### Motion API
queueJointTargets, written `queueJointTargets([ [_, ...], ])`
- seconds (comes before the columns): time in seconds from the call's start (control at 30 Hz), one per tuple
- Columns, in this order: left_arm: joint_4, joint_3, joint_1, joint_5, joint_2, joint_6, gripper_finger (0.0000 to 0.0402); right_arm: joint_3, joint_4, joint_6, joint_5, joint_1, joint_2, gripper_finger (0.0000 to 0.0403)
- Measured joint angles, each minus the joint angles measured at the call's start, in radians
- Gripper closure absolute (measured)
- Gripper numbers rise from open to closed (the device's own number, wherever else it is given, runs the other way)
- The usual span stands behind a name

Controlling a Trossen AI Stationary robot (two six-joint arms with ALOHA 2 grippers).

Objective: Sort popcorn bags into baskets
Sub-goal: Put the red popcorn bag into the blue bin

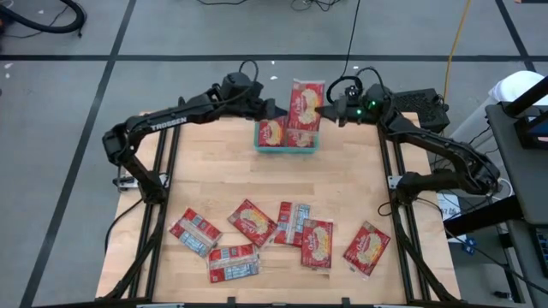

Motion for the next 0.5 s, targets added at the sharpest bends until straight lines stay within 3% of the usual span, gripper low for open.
queueJointTargets([
  [0.13, -0.059, 0.001, 0.031, -0.010, -0.026, 0.047, 0.0144, 0.104, -0.090, -0.041, -0.055, -0.030, 0.057, 0.0399],
  [0.3, -0.103, -0.002, 0.051, -0.014, -0.042, 0.082, 0.0158, 0.242, -0.230, -0.115, -0.088, -0.049, 0.194, 0.0400],
  [0.5, -0.134, -0.001, 0.051, -0.014, -0.042, 0.111, 0.0184, 0.281, -0.240, -0.140, -0.156, -0.067, 0.355, 0.0398],
])
